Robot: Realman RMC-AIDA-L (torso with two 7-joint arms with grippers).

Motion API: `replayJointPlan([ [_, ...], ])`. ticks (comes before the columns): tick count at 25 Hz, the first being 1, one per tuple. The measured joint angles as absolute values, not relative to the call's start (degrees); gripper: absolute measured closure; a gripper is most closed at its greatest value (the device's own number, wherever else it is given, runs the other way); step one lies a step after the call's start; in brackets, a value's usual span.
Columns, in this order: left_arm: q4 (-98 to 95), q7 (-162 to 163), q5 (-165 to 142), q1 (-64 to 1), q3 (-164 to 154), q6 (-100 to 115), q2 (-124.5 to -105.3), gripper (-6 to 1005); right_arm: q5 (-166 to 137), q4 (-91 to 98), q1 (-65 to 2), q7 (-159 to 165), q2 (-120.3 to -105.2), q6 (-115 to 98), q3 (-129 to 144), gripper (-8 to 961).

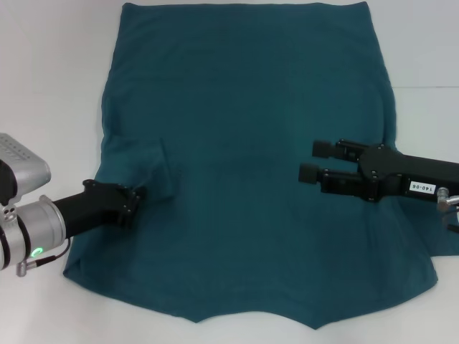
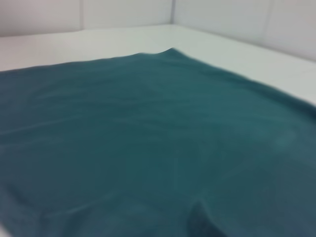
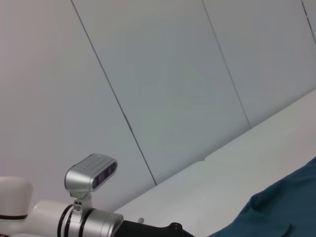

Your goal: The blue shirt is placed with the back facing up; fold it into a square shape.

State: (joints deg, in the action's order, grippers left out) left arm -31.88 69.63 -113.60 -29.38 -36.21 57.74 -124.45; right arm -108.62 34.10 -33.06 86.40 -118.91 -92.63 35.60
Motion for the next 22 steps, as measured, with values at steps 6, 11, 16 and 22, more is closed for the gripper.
replayJointPlan([
  [6,-33.3,70.9,-113.8,-28.7,-36.6,64.2,-124.35,987,-108.6,34.1,-32.8,86.3,-118.91,-92.6,35.6,119],
  [11,-33.6,70.8,-114.2,-28.0,-37.6,65.2,-124.48,973,-108.6,34.1,-32.5,86.1,-118.91,-92.7,35.6,120],
  [16,-35.6,70.7,-115.4,-26.4,-40.7,69.4,-124.39,960,-108.6,34.1,-32.3,86.1,-118.91,-92.7,35.6,121],
  [22,-40.0,72.9,-116.0,-24.8,-41.2,77.2,-124.36,766,-108.3,34.1,-32.3,86.2,-118.75,-93.4,35.6,122],
])
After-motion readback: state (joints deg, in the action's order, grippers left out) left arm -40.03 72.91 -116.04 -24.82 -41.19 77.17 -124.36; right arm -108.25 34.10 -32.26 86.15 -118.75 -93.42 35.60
